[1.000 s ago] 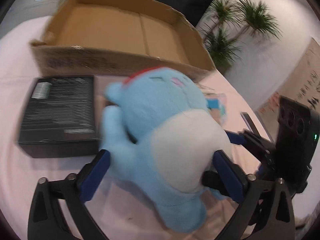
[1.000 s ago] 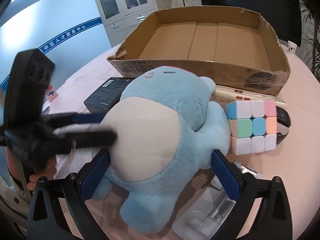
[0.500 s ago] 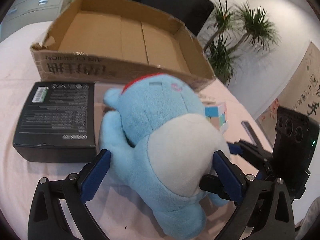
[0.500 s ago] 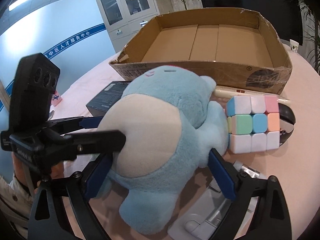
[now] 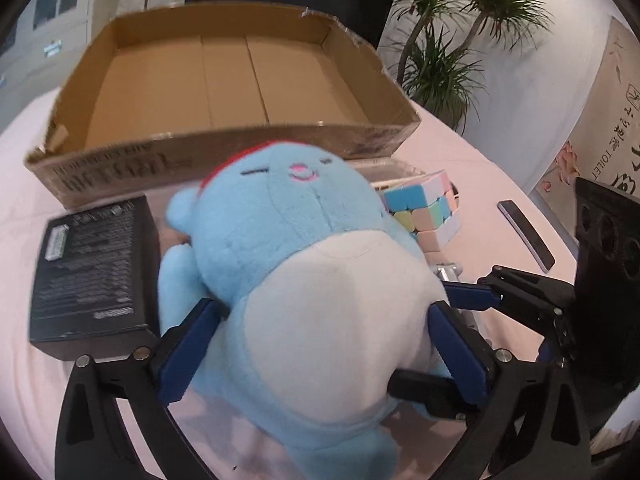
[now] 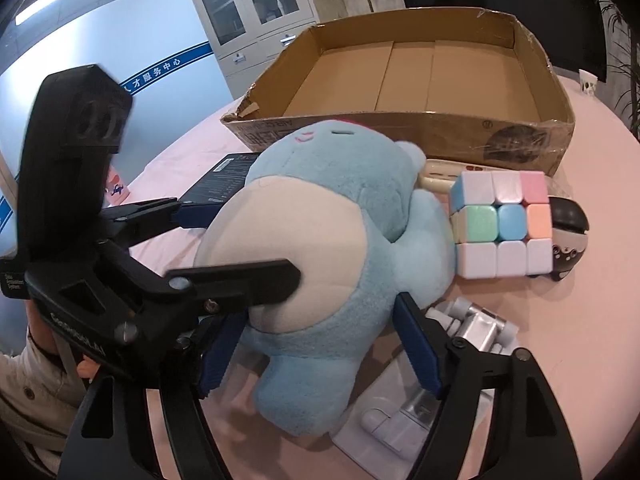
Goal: Organize objects
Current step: 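Grasp the light-blue plush toy with both grippers and lift it toward the cardboard box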
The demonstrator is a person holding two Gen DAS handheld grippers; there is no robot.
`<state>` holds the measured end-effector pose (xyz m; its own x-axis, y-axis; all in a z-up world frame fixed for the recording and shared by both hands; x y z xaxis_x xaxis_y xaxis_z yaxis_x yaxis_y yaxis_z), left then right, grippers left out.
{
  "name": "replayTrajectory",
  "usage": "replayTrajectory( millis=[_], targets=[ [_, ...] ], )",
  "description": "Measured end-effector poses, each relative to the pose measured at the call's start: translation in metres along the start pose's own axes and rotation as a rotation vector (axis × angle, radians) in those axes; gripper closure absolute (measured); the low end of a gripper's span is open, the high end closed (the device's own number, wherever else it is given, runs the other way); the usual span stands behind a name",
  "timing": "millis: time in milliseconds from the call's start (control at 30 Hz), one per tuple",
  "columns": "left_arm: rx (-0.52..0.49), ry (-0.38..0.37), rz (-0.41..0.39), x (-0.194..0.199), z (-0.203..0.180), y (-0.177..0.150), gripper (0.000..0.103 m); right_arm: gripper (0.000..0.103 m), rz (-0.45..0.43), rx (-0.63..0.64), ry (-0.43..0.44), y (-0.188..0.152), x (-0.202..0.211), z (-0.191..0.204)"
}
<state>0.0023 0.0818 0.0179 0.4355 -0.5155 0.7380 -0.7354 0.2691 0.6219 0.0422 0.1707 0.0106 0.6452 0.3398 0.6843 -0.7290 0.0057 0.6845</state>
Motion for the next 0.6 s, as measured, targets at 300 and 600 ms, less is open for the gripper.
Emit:
replayTrajectory(
  millis=[300, 600],
  targets=[
    [-0.006, -0.025, -0.025, 0.014, -0.003, 0.0, 0.013, 0.045, 0.0, 0.025, -0.037, 0.001, 0.006, 0.008],
    [0.004, -0.062, -0.081, 0.053, -0.002, -0.003, 0.018, 0.049, -0.023, 0.086, -0.098, 0.006, 0.024, 0.033]
  ],
)
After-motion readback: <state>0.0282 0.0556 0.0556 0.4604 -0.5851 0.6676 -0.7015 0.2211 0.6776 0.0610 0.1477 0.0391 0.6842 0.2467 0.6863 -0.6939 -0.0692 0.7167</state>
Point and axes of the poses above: each gripper's, at about its wrist camera, not at the fingertips, and x roughly against the way its jaws point, z to its left, y to its top, the point moved 5 cm from there along -x, roughly the way its jaws point
